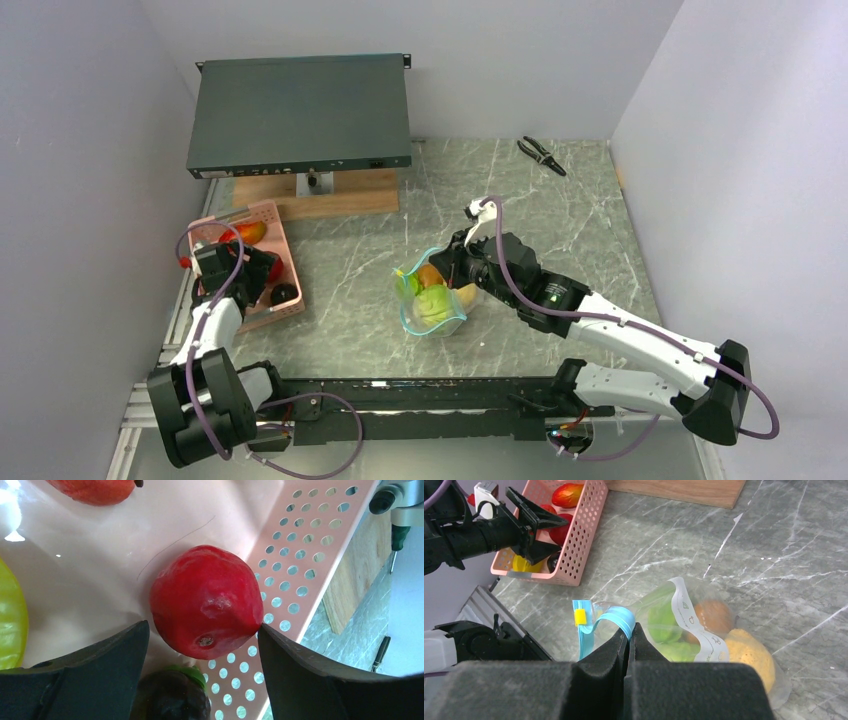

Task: Place the food in the zip-top bag and seal the zipper
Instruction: Pick up the fake vegetable from the bin, then place the fake vegetable in the zipper food storage bag.

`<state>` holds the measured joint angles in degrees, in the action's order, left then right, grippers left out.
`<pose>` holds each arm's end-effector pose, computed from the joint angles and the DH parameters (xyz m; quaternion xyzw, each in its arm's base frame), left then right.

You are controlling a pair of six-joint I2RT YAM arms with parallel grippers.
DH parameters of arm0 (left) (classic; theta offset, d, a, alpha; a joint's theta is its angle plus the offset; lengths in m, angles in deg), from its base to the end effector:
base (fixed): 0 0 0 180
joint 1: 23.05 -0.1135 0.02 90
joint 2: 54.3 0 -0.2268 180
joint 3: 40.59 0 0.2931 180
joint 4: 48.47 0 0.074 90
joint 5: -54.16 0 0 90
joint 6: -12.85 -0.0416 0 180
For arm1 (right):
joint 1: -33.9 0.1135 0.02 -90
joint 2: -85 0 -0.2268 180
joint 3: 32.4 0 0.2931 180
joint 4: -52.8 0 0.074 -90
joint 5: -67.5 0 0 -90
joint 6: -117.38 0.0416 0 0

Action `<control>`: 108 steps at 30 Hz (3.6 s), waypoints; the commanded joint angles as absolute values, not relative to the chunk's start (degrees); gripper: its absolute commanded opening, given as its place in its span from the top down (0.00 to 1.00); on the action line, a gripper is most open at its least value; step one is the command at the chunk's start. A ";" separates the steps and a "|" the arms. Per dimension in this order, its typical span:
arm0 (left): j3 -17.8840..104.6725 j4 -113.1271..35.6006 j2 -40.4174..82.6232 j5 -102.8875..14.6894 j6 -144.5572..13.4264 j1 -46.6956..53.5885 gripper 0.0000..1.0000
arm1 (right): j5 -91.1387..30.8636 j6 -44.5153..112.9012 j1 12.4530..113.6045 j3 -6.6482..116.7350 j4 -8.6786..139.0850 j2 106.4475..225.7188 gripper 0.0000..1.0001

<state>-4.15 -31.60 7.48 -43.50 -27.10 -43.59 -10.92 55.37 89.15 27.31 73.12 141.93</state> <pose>0.2482 0.0871 0.1105 -0.5050 0.7602 -0.1620 0.3753 0.1770 0.2404 0.2832 -0.1312 0.7940 0.3297 0.4936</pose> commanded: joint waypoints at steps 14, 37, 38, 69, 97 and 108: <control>-1.21 -24.01 -3.25 -42.56 -32.90 -44.48 0.50 | -10.87 54.80 88.77 26.84 69.63 139.83 1.00; 9.04 -18.03 -20.81 -47.97 -46.27 -2.50 0.47 | -12.27 55.31 88.64 27.50 69.52 140.71 1.00; 8.90 -19.88 -20.64 -50.53 -45.96 -1.35 0.47 | -12.30 55.40 88.65 27.53 69.46 140.73 1.00; 27.60 -14.13 11.14 -7.88 -61.62 51.15 0.46 | -13.11 56.91 88.66 27.13 68.21 139.94 1.00; 31.75 -14.51 19.18 5.59 -55.36 54.38 0.00 | -12.92 57.08 88.64 26.36 68.43 139.31 1.00; 22.42 -16.27 3.77 -4.50 -51.73 54.20 0.08 | -12.81 57.06 88.61 26.86 68.74 139.35 1.00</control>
<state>24.11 -15.01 8.26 -0.05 -54.86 54.38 -12.56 57.40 88.38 25.30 72.27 141.12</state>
